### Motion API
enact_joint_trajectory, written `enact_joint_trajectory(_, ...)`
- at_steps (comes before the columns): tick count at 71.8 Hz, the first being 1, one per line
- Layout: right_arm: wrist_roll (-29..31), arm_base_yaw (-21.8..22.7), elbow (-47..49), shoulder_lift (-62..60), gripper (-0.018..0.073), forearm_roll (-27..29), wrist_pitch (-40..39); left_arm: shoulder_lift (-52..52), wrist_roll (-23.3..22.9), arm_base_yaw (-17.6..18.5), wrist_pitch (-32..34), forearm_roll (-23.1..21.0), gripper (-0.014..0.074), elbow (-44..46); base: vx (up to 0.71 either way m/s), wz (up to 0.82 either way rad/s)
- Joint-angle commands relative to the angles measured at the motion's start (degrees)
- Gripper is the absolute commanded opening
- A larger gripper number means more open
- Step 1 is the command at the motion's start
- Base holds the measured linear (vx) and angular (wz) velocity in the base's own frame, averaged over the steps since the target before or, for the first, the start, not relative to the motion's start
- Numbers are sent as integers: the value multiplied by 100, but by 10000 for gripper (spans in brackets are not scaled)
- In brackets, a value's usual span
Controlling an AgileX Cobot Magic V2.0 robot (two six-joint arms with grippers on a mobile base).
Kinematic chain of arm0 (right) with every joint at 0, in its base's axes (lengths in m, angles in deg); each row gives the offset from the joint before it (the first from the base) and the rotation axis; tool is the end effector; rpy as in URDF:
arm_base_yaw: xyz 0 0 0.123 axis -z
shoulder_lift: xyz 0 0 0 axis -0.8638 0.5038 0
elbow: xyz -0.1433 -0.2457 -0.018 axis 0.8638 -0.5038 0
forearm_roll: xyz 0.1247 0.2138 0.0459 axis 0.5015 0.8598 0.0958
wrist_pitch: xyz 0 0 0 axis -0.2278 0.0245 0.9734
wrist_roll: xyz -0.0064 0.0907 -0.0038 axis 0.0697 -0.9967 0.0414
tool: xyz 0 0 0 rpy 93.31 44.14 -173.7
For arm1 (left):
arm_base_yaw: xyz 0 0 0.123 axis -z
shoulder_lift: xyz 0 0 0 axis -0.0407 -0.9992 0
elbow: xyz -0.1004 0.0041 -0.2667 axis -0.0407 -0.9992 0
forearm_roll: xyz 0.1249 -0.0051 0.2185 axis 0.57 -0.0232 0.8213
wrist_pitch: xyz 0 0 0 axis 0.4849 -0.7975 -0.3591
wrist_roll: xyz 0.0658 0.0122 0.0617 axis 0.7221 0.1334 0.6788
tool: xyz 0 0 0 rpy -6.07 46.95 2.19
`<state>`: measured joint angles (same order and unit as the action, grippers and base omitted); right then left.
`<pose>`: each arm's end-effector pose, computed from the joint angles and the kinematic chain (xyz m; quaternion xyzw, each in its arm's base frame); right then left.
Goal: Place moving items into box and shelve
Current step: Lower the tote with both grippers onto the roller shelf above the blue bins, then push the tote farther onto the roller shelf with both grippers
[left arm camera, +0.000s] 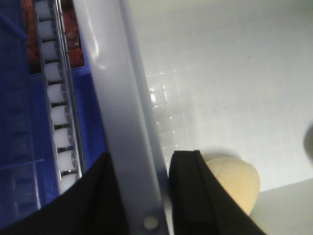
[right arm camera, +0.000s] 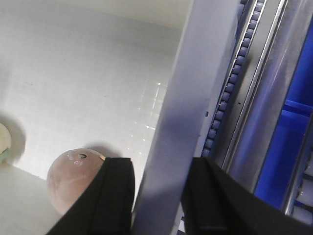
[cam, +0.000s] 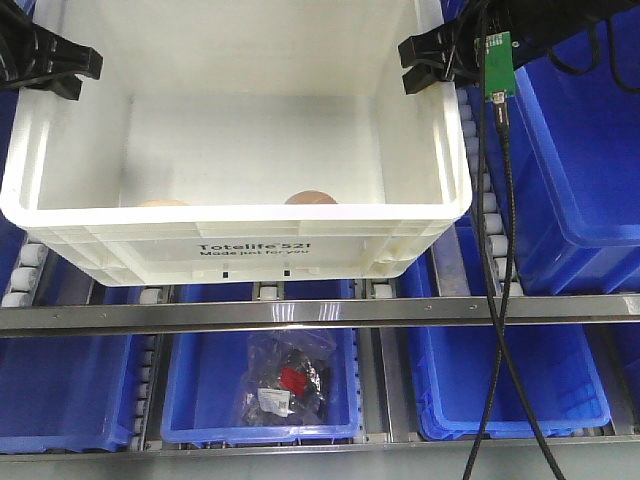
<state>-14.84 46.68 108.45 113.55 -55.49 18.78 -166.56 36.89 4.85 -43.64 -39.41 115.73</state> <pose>0.3851 0.1182 0.3470 -0.1784 0.9162 0.1764 0.3124 0.3345 -0.0427 0.3729 0.0752 0.9487 -0.0174 0.3066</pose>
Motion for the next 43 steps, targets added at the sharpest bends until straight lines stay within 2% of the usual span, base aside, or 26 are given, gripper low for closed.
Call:
enact_joint_trajectory(1, 209, -208, 258, -403, -3, 1371, -491, 170, 139, 188, 921, -859, -1, 217, 0, 0)
enact_joint_trajectory(22, 215, -208, 258, -403, -3, 1307, -484, -136, 122, 188, 903, -876, -1, 217, 0, 0)
enact_joint_trajectory(43, 222, -208, 258, -403, -3, 991, -495, -347, 126, 188, 1057, -924, -1, 217, 0, 0)
